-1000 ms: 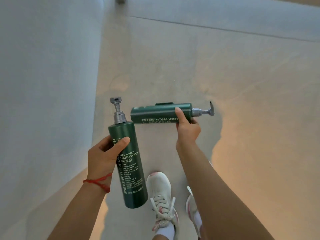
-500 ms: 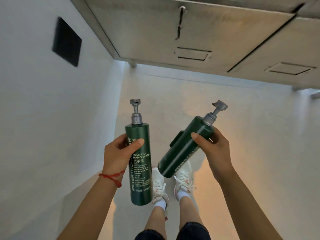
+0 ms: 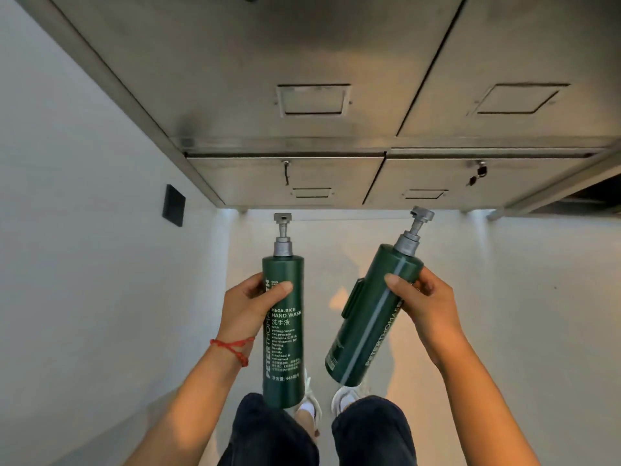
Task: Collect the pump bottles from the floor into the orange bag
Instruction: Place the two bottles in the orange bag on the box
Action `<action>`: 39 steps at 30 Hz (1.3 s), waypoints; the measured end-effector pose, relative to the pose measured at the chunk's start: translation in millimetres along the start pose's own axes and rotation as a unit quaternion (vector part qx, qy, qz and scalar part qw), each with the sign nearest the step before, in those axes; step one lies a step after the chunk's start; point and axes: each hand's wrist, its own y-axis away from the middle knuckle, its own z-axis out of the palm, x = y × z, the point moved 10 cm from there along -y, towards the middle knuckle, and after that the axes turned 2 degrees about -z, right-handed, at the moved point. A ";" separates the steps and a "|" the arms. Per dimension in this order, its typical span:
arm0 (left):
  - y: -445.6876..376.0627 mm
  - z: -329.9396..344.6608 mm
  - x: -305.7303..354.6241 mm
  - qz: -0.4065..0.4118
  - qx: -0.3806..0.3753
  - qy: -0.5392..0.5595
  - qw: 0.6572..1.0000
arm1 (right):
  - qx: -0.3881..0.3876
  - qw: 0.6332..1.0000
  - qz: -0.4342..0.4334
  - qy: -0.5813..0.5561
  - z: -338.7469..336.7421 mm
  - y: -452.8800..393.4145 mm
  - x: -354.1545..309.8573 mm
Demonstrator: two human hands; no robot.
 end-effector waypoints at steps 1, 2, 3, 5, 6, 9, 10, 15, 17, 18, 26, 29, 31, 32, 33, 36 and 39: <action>6.1 11.3 10.9 0.006 -0.007 -0.003 1.000 | 0.010 1.000 -0.005 -0.002 -14.0 7.3 -7.9; 12.2 24.0 21.9 0.014 -0.014 -0.006 1.000 | 0.023 1.000 -0.010 -0.008 -28.7 14.9 -16.1; 18.3 37.8 32.4 0.022 -0.021 -0.008 1.000 | 0.037 0.999 -0.015 -0.013 -43.9 22.5 -23.5; 30.2 68.0 50.4 0.034 -0.036 -0.013 0.999 | 0.056 0.998 -0.022 -0.020 -73.7 37.8 -37.3; 36.3 85.3 58.6 0.040 -0.046 -0.017 0.998 | 0.062 0.998 -0.026 -0.023 -88.2 45.8 -45.3; 54.9 143.4 80.2 0.055 -0.080 -0.033 0.995 | 0.082 0.995 -0.049 -0.028 -136.1 67.3 -69.5; 61.0 163.6 86.4 0.059 -0.092 -0.037 0.993 | 0.096 0.993 -0.055 -0.033 -154.2 74.2 -77.1; 94.4 267.0 112.4 0.080 -0.171 -0.049 0.981 | 0.170 0.980 -0.090 -0.052 -247.5 107.3 -110.7; 106.6 305.7 119.2 0.085 -0.201 -0.060 0.974 | 0.208 0.971 -0.100 -0.061 -282.4 122.4 -119.8; 112.6 324.3 121.9 0.087 -0.217 -0.066 0.970 | 0.227 0.966 -0.104 -0.067 -298.8 130.6 -123.3; 157.0 466.6 137.1 0.102 -0.339 -0.130 0.926 | 0.369 0.915 -0.125 -0.104 -404.7 198.5 -137.2; 171.7 519.8 149.1 0.114 -0.384 -0.143 0.905 | 0.413 0.895 -0.137 -0.101 -439.5 215.3 -151.7; 180.6 557.2 159.9 0.121 -0.422 -0.146 0.887 | 0.446 0.877 -0.148 -0.100 -462.8 223.7 -162.8; 185.0 576.1 165.7 0.124 -0.442 -0.149 0.876 | 0.462 0.868 -0.154 -0.099 -473.3 226.5 -168.5; 188.2 593.5 171.1 0.126 -0.460 -0.150 0.866 | 0.477 0.859 -0.158 -0.098 -482.9 228.2 -173.4; 193.5 642.8 189.8 0.136 -0.504 -0.156 0.839 | 0.524 0.829 -0.164 -0.103 -508.5 229.0 -187.3; 193.8 685.6 209.4 0.151 -0.537 -0.161 0.814 | 0.557 0.805 -0.169 -0.110 -529.5 223.2 -201.3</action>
